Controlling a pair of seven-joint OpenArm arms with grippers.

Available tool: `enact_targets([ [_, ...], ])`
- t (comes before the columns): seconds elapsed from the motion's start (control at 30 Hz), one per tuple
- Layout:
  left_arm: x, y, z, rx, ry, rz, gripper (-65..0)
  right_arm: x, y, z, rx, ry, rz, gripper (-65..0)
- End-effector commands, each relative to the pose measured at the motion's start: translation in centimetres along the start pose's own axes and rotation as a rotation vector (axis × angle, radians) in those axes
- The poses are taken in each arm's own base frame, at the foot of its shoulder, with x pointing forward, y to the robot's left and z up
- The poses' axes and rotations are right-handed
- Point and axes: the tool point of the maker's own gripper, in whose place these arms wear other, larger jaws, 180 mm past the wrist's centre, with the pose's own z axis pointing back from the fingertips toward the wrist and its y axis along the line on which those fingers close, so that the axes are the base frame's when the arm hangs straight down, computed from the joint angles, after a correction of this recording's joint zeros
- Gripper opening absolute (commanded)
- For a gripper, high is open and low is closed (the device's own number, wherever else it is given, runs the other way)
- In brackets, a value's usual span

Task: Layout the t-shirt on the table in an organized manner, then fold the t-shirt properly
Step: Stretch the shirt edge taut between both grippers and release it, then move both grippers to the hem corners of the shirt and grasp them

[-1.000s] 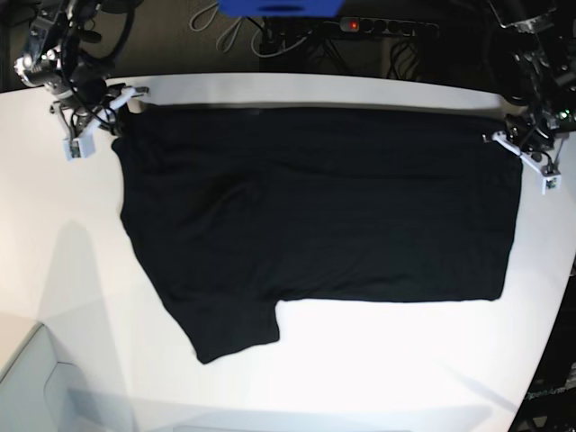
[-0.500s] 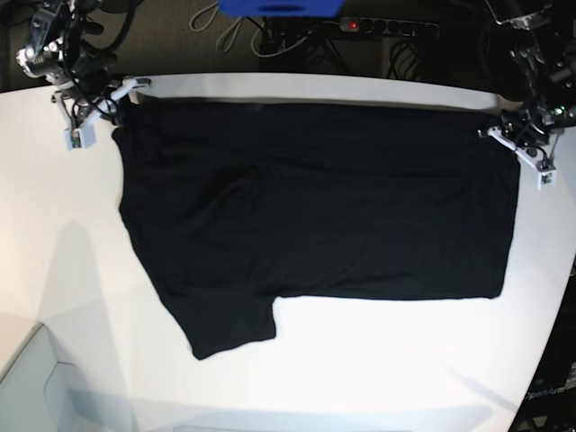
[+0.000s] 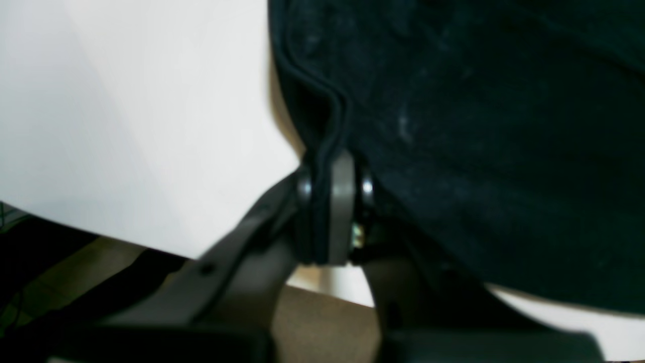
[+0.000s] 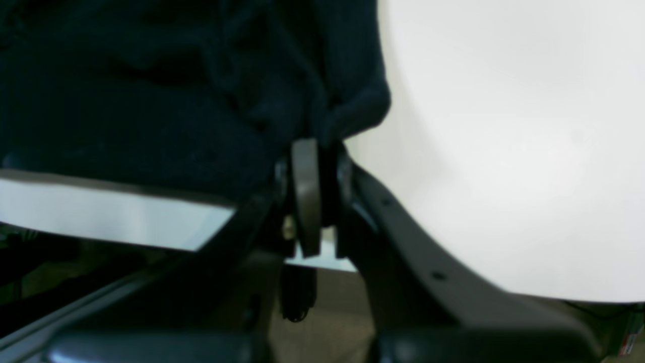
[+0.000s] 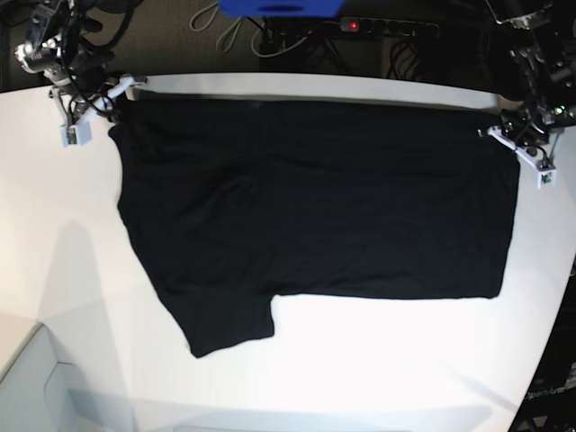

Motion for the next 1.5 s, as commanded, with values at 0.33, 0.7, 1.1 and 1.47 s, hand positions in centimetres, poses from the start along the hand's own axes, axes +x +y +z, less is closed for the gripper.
enact_targets([
  [0.33, 1.3, 0.7, 0.6, 0.016, -0.038, -0.004, -34.3, 0.2, -0.3, 0.3, -0.043, -0.001, 0.031, -34.9],
  [0.7, 1.8, 1.0, 0.9, 0.023, -0.053, 0.0, -33.0, 1.3, -1.1, 1.7, -0.097, -0.046, 0.027, -28.9],
  [1.1, 3.7, 4.0, 2.2, 0.078, -0.121, 0.08, -31.9, 4.1, -2.4, 3.0, -0.16, -0.135, 0.02, -24.5],
  [1.47, 10.2, 3.6, 4.6, 0.077, -0.299, 0.096, -12.2, 10.4, -2.8, 2.7, -0.162, -0.267, 0.071, -24.4],
])
